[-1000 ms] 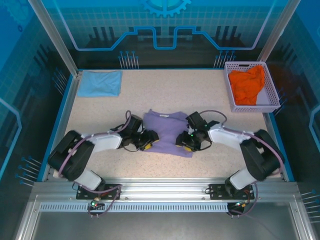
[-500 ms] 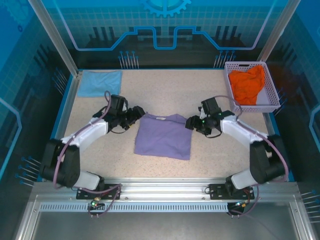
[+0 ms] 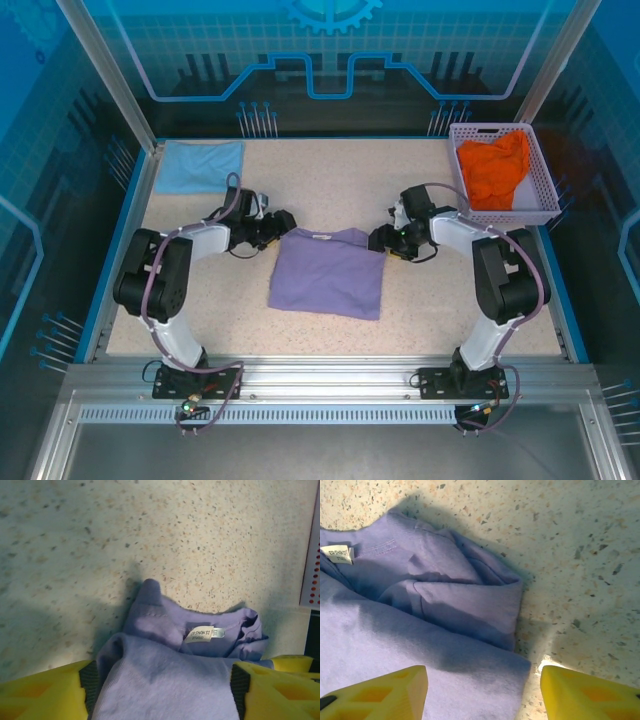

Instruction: Fold and stack the t-shirts

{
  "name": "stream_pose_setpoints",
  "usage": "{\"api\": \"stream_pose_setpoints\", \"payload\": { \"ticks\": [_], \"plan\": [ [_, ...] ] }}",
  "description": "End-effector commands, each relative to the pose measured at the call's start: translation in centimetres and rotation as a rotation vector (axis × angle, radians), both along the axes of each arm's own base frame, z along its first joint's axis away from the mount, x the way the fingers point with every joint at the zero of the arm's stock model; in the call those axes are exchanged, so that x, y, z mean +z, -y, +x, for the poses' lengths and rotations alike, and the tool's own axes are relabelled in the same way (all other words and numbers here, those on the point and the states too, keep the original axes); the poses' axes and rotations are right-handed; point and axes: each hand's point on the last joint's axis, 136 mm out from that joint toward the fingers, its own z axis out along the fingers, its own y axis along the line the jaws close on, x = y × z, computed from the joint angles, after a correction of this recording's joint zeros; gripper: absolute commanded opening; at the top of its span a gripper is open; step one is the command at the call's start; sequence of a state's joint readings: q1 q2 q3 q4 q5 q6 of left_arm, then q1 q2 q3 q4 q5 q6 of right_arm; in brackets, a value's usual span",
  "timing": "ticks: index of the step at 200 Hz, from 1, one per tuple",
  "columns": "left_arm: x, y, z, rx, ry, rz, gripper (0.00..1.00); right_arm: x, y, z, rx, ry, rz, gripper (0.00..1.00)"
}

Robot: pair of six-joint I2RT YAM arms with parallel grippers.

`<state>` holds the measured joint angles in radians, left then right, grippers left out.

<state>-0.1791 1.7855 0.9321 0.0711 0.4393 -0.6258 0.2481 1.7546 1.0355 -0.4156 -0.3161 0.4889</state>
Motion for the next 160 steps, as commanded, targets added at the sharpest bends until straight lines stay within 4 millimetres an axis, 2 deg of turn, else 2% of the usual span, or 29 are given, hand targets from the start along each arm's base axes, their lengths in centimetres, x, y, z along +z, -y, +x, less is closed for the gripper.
{"api": "stream_pose_setpoints", "payload": {
  "ticks": [1,26,43,64,89,98,113,125,144,160],
  "plan": [
    [0.3,0.7,1.3,-0.076,0.064,-0.035,0.66,-0.2,0.2,0.1,0.007,-0.027,0.018,0.58],
    [0.1,0.9,0.9,-0.102,0.071,-0.040,0.65,-0.5,0.1,-0.3,0.016,-0.035,0.028,0.57],
    [-0.2,1.1,0.7,-0.113,0.068,-0.055,0.60,-0.6,-0.1,-0.4,0.022,-0.042,0.045,0.53],
    [-0.3,1.4,0.4,-0.123,0.064,-0.076,0.52,-0.4,-0.3,-0.4,0.028,-0.044,0.054,0.45],
    [0.2,1.7,-0.2,-0.132,0.076,-0.101,0.36,-0.2,-0.3,-0.6,0.030,-0.046,0.058,0.34],
    [0.4,1.8,-0.4,-0.135,0.078,-0.102,0.35,-0.3,-0.2,-0.8,0.028,-0.051,0.056,0.32],
    [0.5,2.1,-0.8,-0.145,0.078,-0.109,0.34,-0.3,-0.3,-0.9,0.027,-0.049,0.064,0.23],
    [0.5,2.2,-1.1,-0.148,0.079,-0.108,0.26,-0.1,-0.4,-1.0,0.026,-0.043,0.070,0.16],
    [1.0,2.2,-1.4,-0.145,0.093,-0.114,0.01,0.8,-0.4,-0.9,0.028,-0.010,0.081,0.01],
    [2.6,2.1,-1.7,-0.136,0.137,-0.121,0.00,2.6,-0.4,-0.8,0.020,0.054,0.099,0.00]
  ]
}}
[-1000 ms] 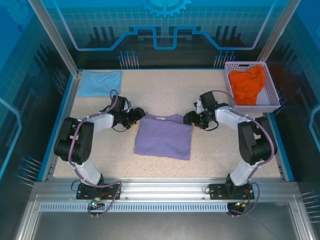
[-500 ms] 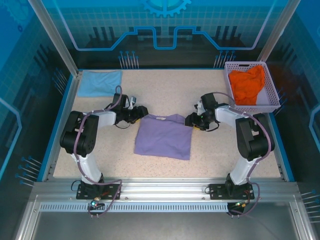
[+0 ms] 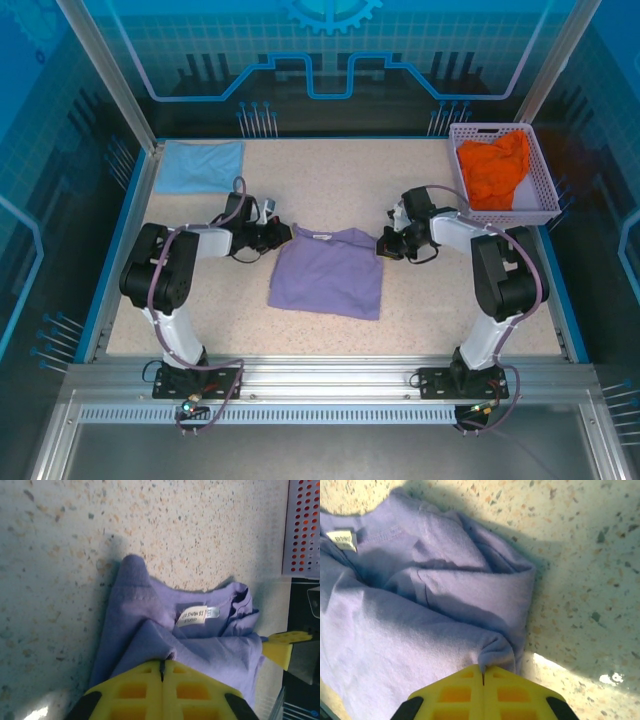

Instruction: Fold and stack the t-shirts

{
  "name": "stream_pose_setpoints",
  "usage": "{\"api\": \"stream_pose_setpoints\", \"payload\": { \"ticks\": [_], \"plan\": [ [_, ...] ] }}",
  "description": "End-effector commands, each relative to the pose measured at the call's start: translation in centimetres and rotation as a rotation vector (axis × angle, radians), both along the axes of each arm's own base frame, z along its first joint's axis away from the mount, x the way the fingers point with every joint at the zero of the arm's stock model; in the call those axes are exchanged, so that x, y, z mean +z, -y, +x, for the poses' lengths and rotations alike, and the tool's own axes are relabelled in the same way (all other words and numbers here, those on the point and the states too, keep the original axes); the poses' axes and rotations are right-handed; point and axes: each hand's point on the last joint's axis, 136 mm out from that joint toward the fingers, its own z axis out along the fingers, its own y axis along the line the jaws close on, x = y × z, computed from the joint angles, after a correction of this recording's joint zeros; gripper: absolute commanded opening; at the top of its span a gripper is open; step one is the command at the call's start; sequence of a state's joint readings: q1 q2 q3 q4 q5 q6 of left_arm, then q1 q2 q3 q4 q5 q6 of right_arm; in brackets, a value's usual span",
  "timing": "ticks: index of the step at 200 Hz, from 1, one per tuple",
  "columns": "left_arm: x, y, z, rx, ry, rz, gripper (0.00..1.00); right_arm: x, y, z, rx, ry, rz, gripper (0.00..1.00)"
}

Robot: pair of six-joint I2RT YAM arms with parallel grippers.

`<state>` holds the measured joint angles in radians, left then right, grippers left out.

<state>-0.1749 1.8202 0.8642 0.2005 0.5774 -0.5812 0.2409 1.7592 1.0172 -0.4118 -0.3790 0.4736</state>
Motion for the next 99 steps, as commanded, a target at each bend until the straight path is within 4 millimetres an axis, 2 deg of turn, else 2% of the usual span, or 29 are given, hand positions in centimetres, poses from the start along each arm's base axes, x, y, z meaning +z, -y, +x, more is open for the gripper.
{"api": "stream_pose_setpoints", "payload": {
  "ticks": [1,36,56,82,99],
  "plan": [
    [3.6,0.5,-0.3,-0.018,0.102,-0.040,0.00,2.9,0.1,0.0,-0.010,0.083,0.051,0.00],
    [8.1,0.3,-0.4,0.022,0.201,-0.096,0.00,8.4,0.1,0.5,-0.018,0.240,0.084,0.00],
    [10.0,0.3,0.0,0.038,0.238,-0.113,0.00,10.3,0.0,0.9,-0.017,0.280,0.096,0.00],
    [10.1,0.1,1.9,0.071,0.218,-0.099,0.00,10.7,0.7,2.7,-0.057,0.278,0.048,0.00],
    [8.3,-0.4,3.8,0.106,0.161,-0.055,0.00,9.8,1.5,4.9,-0.110,0.246,0.029,0.00]
  ]
}}
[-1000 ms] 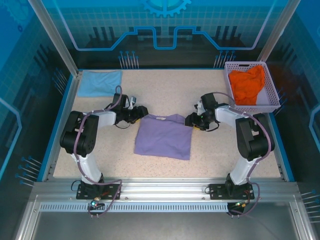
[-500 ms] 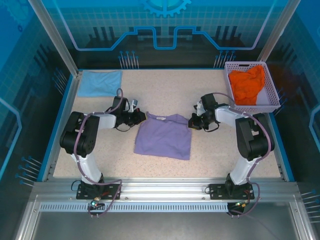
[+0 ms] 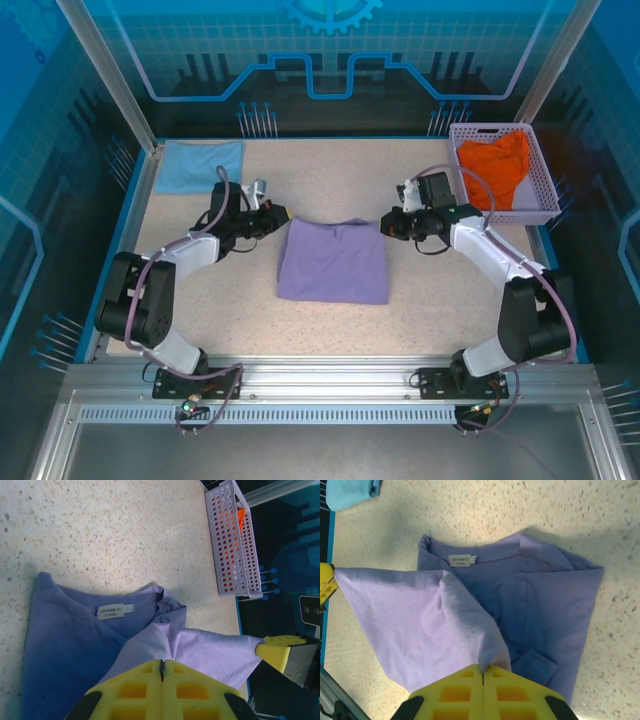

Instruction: Fold and stack the t-shirts

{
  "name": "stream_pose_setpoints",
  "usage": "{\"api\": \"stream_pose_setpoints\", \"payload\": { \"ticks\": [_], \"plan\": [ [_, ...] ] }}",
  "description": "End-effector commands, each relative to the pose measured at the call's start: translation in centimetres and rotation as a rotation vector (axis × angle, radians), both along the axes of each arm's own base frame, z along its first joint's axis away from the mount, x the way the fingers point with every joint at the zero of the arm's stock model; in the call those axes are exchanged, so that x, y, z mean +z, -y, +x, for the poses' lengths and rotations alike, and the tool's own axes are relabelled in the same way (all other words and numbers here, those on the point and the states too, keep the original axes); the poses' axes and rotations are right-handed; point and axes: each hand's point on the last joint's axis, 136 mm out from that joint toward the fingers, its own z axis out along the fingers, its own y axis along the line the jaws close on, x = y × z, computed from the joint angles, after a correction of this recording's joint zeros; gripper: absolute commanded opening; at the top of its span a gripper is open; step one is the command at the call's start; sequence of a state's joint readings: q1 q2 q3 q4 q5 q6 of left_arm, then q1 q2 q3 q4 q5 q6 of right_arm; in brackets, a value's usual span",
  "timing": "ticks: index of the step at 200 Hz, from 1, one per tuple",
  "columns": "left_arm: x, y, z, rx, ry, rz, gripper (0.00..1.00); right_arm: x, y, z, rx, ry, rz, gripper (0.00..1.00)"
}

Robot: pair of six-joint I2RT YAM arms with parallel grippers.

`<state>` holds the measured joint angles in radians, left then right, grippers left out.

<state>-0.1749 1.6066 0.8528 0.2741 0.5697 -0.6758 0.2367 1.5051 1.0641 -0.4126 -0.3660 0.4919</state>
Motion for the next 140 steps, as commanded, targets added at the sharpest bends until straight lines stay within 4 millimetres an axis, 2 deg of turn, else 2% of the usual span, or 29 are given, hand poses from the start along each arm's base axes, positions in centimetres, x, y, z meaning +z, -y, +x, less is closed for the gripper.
{"api": "stream_pose_setpoints", "payload": {
  "ticks": [1,19,50,55,60,63,76,85,94,103,113,126,140],
  "plan": [
    [-1.1,-0.6,2.8,0.057,-0.051,0.030,0.00,-0.9,1.6,2.9,-0.090,-0.043,-0.023,0.00],
    [-3.7,-2.1,5.0,0.137,-0.124,0.047,0.00,-3.0,2.8,5.9,-0.148,-0.097,-0.044,0.00],
    [-7.6,-5.5,8.0,0.315,-0.243,0.095,0.00,-7.3,3.3,11.4,-0.231,-0.230,0.069,0.00],
    [-8.1,-5.9,8.3,0.336,-0.266,0.109,0.10,-7.9,3.2,12.2,-0.236,-0.246,0.079,0.01],
    [-8.5,-6.1,8.5,0.347,-0.291,0.122,0.25,-8.4,3.3,12.8,-0.245,-0.267,0.073,0.07],
    [-8.7,-6.2,8.6,0.350,-0.304,0.125,0.31,-8.7,3.5,13.1,-0.254,-0.281,0.064,0.11],
    [-8.4,-6.1,9.0,0.346,-0.324,0.136,0.36,-9.0,3.7,14.1,-0.258,-0.308,0.050,0.26],
    [-7.6,-6.3,9.0,0.357,-0.314,0.155,0.45,-8.3,3.8,14.2,-0.258,-0.299,0.034,0.37],
    [-6.2,-6.6,8.8,0.367,-0.293,0.182,0.59,-7.3,4.5,13.8,-0.277,-0.280,-0.003,0.46],
    [-4.8,-6.9,8.3,0.370,-0.271,0.214,0.66,-5.8,5.0,13.2,-0.290,-0.236,-0.019,0.52],
    [-2.8,-6.6,7.7,0.362,-0.238,0.237,0.67,-4.2,5.0,12.1,-0.297,-0.187,-0.031,0.56],
    [-0.8,-5.2,6.4,0.341,-0.205,0.269,0.67,-2.9,4.8,10.2,-0.297,-0.152,-0.049,0.57],
    [0.6,-2.2,5.0,0.287,-0.177,0.265,0.61,-2.5,3.4,7.9,-0.274,-0.144,-0.021,0.55]
  ]
}}
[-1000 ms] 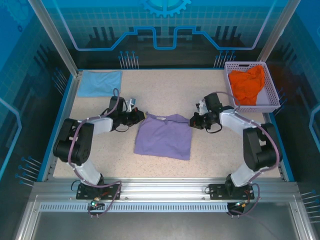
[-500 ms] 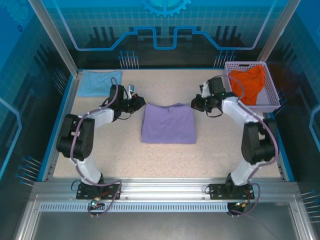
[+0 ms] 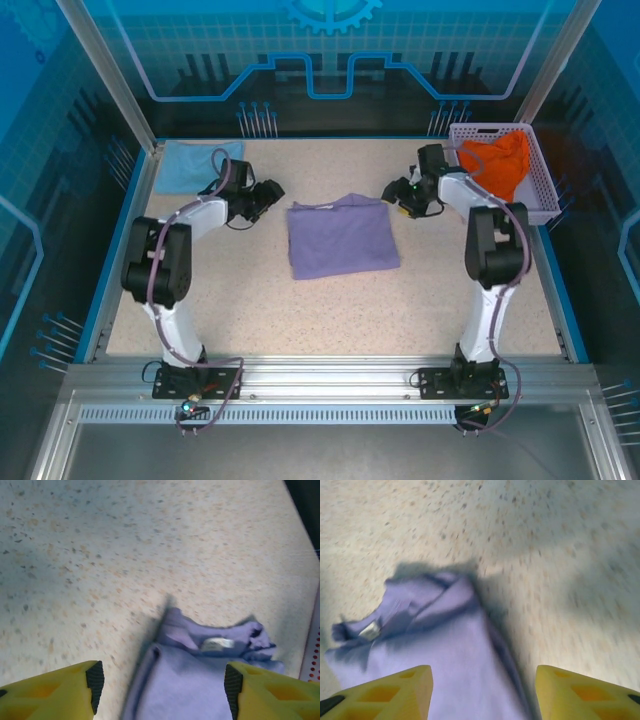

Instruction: Fold and stack the t-shirts

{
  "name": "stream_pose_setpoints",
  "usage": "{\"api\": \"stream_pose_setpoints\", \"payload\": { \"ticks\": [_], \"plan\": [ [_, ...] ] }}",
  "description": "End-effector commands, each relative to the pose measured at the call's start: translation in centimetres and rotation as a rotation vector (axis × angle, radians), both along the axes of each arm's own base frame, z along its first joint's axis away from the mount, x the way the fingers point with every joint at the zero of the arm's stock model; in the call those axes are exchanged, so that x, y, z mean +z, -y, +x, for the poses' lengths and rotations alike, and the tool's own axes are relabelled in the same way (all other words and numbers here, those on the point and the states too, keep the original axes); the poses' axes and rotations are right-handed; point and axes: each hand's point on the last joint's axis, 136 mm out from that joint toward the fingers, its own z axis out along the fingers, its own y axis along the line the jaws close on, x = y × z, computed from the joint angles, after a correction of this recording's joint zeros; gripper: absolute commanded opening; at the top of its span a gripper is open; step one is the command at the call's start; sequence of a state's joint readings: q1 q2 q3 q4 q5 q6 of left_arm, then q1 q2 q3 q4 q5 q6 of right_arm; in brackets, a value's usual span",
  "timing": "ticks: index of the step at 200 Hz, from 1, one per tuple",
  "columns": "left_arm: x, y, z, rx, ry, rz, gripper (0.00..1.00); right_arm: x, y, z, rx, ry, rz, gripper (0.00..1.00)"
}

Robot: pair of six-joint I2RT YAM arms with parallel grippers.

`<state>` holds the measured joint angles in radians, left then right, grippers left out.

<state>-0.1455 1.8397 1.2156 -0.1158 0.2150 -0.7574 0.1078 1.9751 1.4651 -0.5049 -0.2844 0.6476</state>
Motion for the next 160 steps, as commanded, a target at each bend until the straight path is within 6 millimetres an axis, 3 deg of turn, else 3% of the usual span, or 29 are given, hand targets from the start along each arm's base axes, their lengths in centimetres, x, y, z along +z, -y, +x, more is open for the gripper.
{"api": "stream_pose_setpoints", "payload": {
  "ticks": [1,18,36,66,90,117,160],
  "plan": [
    [4.8,3.8,-2.1,-0.083,0.072,0.052,0.60,3.6,-1.8,-3.1,0.023,0.078,0.006,0.55],
    [5.1,9.0,-3.5,-0.198,0.077,0.025,0.51,2.6,-4.5,-6.0,0.074,0.051,0.056,0.47],
    [3.7,14.2,-4.8,-0.316,0.035,-0.031,0.48,0.8,-7.1,-8.6,0.109,0.003,0.106,0.43],
    [-0.5,19.0,-4.5,-0.423,-0.056,-0.018,0.52,-3.0,-8.9,-11.4,0.154,-0.076,0.068,0.45],
    [-4.3,19.0,-2.3,-0.412,-0.112,0.073,0.51,-6.0,-8.0,-13.1,0.109,-0.146,0.056,0.50],
    [-7.7,16.0,0.5,-0.314,-0.180,0.154,0.51,-8.2,-7.2,-14.3,0.107,-0.195,0.043,0.49],
    [-7.5,10.7,4.3,-0.138,-0.211,0.112,0.60,-8.5,-6.7,-14.2,0.108,-0.199,0.040,0.50]
  ]
}}
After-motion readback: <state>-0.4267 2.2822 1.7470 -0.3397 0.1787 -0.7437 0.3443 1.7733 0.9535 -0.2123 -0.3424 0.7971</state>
